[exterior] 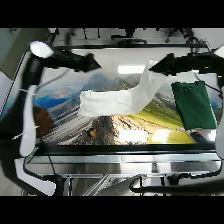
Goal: Fold the shirts.
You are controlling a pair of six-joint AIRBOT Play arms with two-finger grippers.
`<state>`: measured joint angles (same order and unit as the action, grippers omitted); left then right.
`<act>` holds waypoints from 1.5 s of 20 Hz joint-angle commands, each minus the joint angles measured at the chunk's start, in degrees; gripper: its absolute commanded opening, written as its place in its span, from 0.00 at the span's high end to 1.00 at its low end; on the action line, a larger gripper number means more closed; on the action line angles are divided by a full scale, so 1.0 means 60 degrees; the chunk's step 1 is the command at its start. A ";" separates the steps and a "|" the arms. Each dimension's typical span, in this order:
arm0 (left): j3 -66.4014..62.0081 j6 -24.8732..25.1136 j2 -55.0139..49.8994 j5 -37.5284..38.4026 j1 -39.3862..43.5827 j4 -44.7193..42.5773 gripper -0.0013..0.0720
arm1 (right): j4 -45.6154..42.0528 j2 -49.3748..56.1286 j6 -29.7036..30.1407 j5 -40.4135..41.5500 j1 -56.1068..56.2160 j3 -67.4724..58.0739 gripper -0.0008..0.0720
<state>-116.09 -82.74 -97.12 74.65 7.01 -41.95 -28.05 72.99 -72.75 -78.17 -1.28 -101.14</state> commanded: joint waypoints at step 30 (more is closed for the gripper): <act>0.0787 0.0820 0.2612 0.2065 -0.2346 0.0747 0.96 | -0.3144 0.3581 -0.1093 0.0765 0.1049 -0.0004 0.11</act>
<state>-111.37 -77.78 -81.41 87.05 -7.09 -37.41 -45.56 91.46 -77.43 -71.40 6.00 -101.19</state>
